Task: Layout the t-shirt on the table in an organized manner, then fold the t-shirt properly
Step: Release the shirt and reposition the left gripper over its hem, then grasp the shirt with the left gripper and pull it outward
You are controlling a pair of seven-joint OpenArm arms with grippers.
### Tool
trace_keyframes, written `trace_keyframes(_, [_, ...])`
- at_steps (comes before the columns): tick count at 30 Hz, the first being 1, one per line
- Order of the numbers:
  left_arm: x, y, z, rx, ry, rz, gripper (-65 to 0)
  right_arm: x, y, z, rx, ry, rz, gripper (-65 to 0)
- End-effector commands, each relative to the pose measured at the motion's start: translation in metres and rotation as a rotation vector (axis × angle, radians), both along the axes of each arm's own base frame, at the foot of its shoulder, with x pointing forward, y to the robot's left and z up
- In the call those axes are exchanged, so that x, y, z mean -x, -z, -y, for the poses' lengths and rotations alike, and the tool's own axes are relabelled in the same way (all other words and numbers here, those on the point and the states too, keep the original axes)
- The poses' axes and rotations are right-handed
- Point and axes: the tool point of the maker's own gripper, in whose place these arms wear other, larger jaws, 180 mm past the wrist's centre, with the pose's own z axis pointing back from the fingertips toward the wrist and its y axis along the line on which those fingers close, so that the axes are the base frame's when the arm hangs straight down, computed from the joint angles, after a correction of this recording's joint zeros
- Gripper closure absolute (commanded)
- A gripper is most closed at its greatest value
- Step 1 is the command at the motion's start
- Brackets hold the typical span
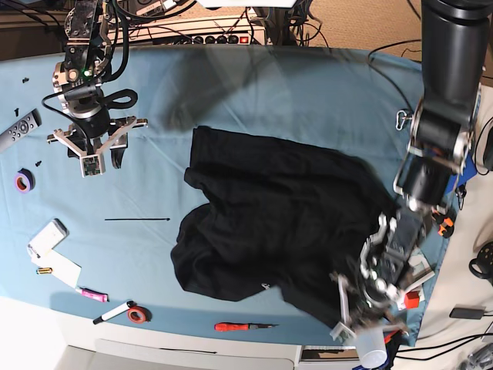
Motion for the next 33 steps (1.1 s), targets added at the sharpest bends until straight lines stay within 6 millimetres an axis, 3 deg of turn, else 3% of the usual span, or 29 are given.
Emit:
trace_keyframes(1, [-0.019, -0.046, -0.010, 0.008, -0.026, 0.106, 0.0, -0.006, -0.012, 0.001, 0.012, -0.006, 0.046, -25.1])
trace_keyframes(5, [-0.030, -0.075, -0.013, 0.059, -0.038, 0.140, 0.0, -0.006, -0.013, 0.001, 0.012, -0.006, 0.047, -25.1])
trace_keyframes(8, [-0.031, -0.079, -0.010, 0.073, -0.028, 0.136, 0.0, -0.006, -0.012, 0.001, 0.012, -0.006, 0.046, -25.1])
trace_keyframes(11, [-0.031, -0.077, -0.011, 0.072, -0.032, 0.134, -22.7, -0.006, -0.013, 0.001, 0.012, -0.006, 0.046, -25.1])
trace_keyframes(13, [-0.031, -0.078, -0.011, 0.072, -0.035, 0.136, -34.6, -0.006, -0.013, 0.001, 0.012, -0.006, 0.046, -25.1])
trace_keyframes(14, [-0.031, -0.077, -0.012, 0.071, -0.042, 0.131, -37.4, -0.006, -0.013, 0.001, 0.012, -0.006, 0.046, -25.1])
trace_keyframes(19, [-0.019, -0.062, -0.027, 0.095, -0.186, 0.010, -37.3, -0.006, -0.013, 0.001, 0.012, -0.007, 0.051, -25.1])
trace_keyframes(23, [0.001, -0.046, 0.001, 0.153, -0.110, -0.184, -32.4, -0.007, -0.014, 0.002, 0.020, -0.006, 0.053, -25.1])
trace_keyframes(26, [0.023, -0.035, 0.036, 0.202, 0.004, -0.294, -30.6, -0.008, -0.017, 0.011, 0.079, 0.011, 0.055, -25.1])
trace_keyframes(30, [0.062, -0.024, 0.081, 0.196, 0.154, -0.298, -30.6, -0.014, -0.018, 0.019, 0.107, 0.028, 0.055, -25.1])
trace_keyframes(33, [0.101, -0.020, 0.114, 0.189, 0.263, -0.259, -30.6, -0.019, -0.008, 0.026, 0.105, 0.049, 0.032, -25.1])
